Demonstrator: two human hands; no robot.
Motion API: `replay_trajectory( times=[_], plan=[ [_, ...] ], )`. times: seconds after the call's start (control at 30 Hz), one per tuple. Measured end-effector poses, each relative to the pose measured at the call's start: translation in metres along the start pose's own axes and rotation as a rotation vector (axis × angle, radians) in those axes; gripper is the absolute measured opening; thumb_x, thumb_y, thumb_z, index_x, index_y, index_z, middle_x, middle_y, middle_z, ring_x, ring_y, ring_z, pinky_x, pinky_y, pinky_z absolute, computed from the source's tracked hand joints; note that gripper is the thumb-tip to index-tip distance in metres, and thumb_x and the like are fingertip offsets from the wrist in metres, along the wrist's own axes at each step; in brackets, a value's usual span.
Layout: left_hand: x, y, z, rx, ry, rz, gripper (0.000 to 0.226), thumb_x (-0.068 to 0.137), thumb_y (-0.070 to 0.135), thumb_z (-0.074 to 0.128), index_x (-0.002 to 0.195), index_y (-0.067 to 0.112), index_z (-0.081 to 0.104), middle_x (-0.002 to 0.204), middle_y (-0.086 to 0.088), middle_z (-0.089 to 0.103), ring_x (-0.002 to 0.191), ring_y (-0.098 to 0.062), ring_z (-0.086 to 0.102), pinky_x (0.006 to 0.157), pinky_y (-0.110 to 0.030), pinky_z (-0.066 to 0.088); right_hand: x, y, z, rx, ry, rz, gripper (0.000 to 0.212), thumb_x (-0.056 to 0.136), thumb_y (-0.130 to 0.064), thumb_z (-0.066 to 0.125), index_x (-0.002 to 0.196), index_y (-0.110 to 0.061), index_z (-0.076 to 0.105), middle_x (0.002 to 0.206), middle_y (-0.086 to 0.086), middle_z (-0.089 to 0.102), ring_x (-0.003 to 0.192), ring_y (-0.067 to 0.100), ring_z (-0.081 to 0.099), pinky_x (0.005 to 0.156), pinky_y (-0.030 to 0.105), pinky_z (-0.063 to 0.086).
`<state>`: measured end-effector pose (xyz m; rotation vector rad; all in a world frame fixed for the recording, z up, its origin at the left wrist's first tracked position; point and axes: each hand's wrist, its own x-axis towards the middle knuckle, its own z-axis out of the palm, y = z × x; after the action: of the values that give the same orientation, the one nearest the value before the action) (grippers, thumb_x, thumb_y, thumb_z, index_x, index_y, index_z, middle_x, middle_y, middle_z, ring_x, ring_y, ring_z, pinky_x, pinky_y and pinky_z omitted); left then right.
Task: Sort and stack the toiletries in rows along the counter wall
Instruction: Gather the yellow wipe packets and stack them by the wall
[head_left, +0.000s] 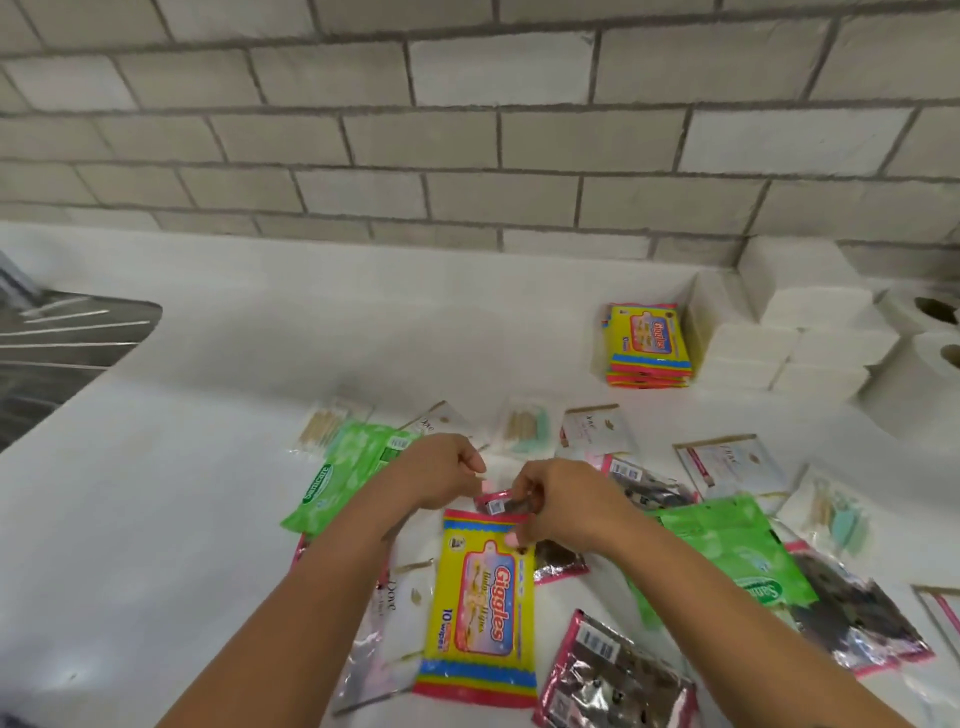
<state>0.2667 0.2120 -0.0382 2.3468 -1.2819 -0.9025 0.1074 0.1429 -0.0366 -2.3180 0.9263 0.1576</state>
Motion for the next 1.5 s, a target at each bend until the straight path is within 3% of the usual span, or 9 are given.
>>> replay_trajectory(
  times=[0.13, 0.43, 0.7, 0.87, 1.03, 1.13, 1.27, 1.33, 1.5],
  plan=[
    [-0.01, -0.009, 0.003, -0.036, 0.013, -0.021, 0.023, 0.081, 0.01, 0.064, 0.104, 0.014, 0.064, 0.092, 0.001, 0.06, 0.083, -0.012, 0.055, 0.062, -0.019, 0.041, 0.0, -0.01, 0.015, -0.102, -0.096, -0.043, 0.071, 0.055, -0.047, 0.085, 0.115, -0.023, 0.055, 0.108, -0.001, 0.049, 0.098, 0.018, 0.053, 0.081, 0.035, 0.048],
    [-0.017, -0.016, 0.01, -0.067, -0.003, -0.043, 0.02, 0.084, 0.015, 0.063, 0.104, 0.015, 0.062, 0.108, -0.003, 0.064, 0.091, -0.013, 0.056, 0.086, -0.028, 0.048, 0.012, -0.015, 0.026, -0.146, -0.148, -0.014, 0.071, 0.053, -0.039, 0.088, 0.108, -0.017, 0.048, 0.111, 0.003, 0.057, 0.099, 0.021, 0.054, 0.084, 0.037, 0.048],
    [-0.013, -0.013, 0.009, -0.084, 0.038, -0.018, 0.009, 0.088, 0.025, 0.061, 0.092, 0.018, 0.061, 0.1, -0.003, 0.066, 0.084, -0.012, 0.056, 0.074, -0.024, 0.044, 0.015, -0.017, 0.018, -0.039, -0.225, 0.019, 0.056, 0.059, -0.031, 0.087, 0.105, -0.014, 0.061, 0.107, 0.003, 0.067, 0.096, 0.02, 0.062, 0.083, 0.03, 0.05],
    [-0.014, -0.004, 0.004, -0.23, 0.026, -0.071, 0.049, 0.097, 0.051, 0.03, 0.094, 0.015, 0.063, 0.093, -0.007, 0.065, 0.072, -0.013, 0.058, 0.066, -0.025, 0.046, 0.012, -0.008, -0.005, 0.352, -0.25, 0.05, 0.033, 0.065, -0.012, 0.085, 0.081, -0.015, 0.057, 0.095, 0.009, 0.069, 0.09, 0.025, 0.068, 0.079, 0.034, 0.057],
    [-0.007, 0.005, 0.001, -0.518, -0.087, -0.135, 0.1, 0.064, 0.085, 0.01, 0.094, 0.011, 0.071, 0.09, -0.012, 0.074, 0.086, -0.025, 0.07, 0.078, -0.031, 0.055, 0.014, 0.008, -0.029, 0.495, -0.129, 0.058, 0.029, 0.064, -0.012, 0.085, 0.077, -0.016, 0.06, 0.085, 0.007, 0.07, 0.076, 0.019, 0.068, 0.069, 0.031, 0.057],
    [-0.003, 0.016, -0.001, -0.579, -0.177, -0.094, 0.073, 0.067, 0.08, 0.03, 0.09, 0.023, 0.07, 0.088, -0.002, 0.074, 0.086, -0.022, 0.07, 0.076, -0.031, 0.055, 0.019, 0.02, -0.045, 0.553, -0.013, 0.063, 0.029, 0.062, -0.012, 0.086, 0.074, -0.016, 0.06, 0.078, 0.005, 0.071, 0.069, 0.016, 0.068, 0.067, 0.03, 0.058],
    [0.009, 0.027, -0.001, -0.565, -0.268, 0.049, 0.033, 0.081, 0.037, 0.068, 0.108, 0.018, 0.064, 0.102, -0.003, 0.073, 0.09, -0.02, 0.071, 0.087, -0.037, 0.056, 0.027, 0.036, -0.064, 0.584, 0.137, 0.102, 0.038, 0.055, -0.015, 0.09, 0.077, -0.015, 0.059, 0.091, 0.014, 0.07, 0.082, 0.03, 0.068, 0.076, 0.043, 0.056],
    [0.019, 0.034, 0.0, -0.59, -0.253, 0.086, 0.034, 0.081, 0.028, 0.071, 0.112, 0.013, 0.063, 0.104, -0.005, 0.073, 0.091, -0.021, 0.071, 0.085, -0.036, 0.057, 0.028, 0.041, -0.071, 0.666, 0.209, 0.119, 0.044, 0.056, -0.011, 0.089, 0.084, -0.014, 0.056, 0.091, 0.011, 0.068, 0.079, 0.027, 0.067, 0.073, 0.04, 0.057],
    [0.054, 0.064, 0.001, -0.578, -0.16, 0.147, 0.05, 0.072, 0.041, 0.078, 0.107, 0.008, 0.065, 0.097, -0.004, 0.074, 0.078, -0.013, 0.073, 0.075, -0.029, 0.059, 0.031, 0.056, -0.082, 0.587, 0.52, 0.105, 0.061, 0.065, -0.024, 0.085, 0.112, -0.018, 0.047, 0.098, 0.0, 0.061, 0.082, 0.016, 0.059, 0.07, 0.028, 0.047]
  ],
)
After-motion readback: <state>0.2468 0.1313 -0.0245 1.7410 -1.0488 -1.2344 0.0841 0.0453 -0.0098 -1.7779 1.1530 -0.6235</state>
